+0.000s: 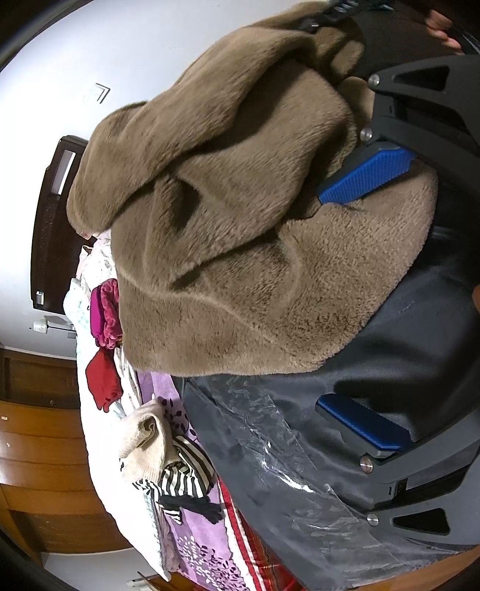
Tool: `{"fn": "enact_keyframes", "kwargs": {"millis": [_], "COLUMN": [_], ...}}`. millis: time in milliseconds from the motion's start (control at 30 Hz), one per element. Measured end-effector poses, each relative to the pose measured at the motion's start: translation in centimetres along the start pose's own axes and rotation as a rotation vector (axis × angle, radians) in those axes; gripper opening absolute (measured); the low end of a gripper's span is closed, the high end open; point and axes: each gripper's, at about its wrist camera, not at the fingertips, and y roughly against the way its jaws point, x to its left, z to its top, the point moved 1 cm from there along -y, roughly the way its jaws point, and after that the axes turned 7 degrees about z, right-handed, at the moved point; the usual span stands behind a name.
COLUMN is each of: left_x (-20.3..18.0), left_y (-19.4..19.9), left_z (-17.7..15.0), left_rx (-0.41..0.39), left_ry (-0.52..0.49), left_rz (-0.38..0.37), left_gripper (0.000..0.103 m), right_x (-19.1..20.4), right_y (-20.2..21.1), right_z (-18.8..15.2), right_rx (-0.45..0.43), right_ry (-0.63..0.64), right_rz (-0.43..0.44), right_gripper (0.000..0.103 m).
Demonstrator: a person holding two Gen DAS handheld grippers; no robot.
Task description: Fold clothes
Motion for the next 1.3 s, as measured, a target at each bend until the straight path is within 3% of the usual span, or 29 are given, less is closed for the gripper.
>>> {"fn": "enact_keyframes", "kwargs": {"millis": [300, 400, 600, 733, 967, 1100, 1200, 1233, 1267, 1300], "left_x": [-0.8, -1.3, -2.6, -5.0, -9.7, -12.3, -14.1, -14.7, -15.3, -16.0], "left_y": [0.9, 1.7, 3.5, 5.7, 9.3, 10.8, 11.6, 11.9, 12.2, 12.5], "left_z": [-0.4, -0.7, -2.0, -2.4, -3.3, -4.4, -5.1, -5.3, -5.4, -5.5], "left_rx": [-0.032, -0.059, -0.033, -0.046, 0.010, 0.033, 0.027, 0.025, 0.017, 0.008], "left_ry": [-0.035, -0.054, -0.104, -0.188, -0.303, -0.359, -0.398, -0.410, -0.423, -0.437], "left_rz": [-0.069, -0.104, -0.229, -0.279, -0.444, -0.492, -0.493, -0.496, -0.499, -0.501], "left_gripper": [0.103, 0.103, 0.103, 0.103, 0.103, 0.103, 0.103, 0.103, 0.103, 0.103], "right_x": [-6.4, -7.8, -12.0, -14.1, -17.7, -20.0, -21.7, -22.3, -22.6, -22.8], "right_y": [4.4, 6.3, 11.9, 16.0, 21.8, 23.6, 24.9, 25.3, 25.6, 26.1], "right_z": [-1.8, -3.6, -8.7, -11.3, -14.6, -16.0, -16.8, -17.1, -17.2, -17.2], "right_rx": [0.018, 0.028, 0.078, 0.103, 0.110, 0.096, 0.069, 0.059, 0.046, 0.029], "right_ry": [-0.032, -0.001, 0.002, 0.002, -0.059, -0.118, -0.191, -0.214, -0.234, -0.252], "right_rz": [-0.148, -0.215, -0.294, -0.343, -0.409, -0.415, -0.368, -0.344, -0.324, -0.310], "right_gripper": [0.013, 0.013, 0.013, 0.013, 0.013, 0.014, 0.015, 0.017, 0.027, 0.047]}}
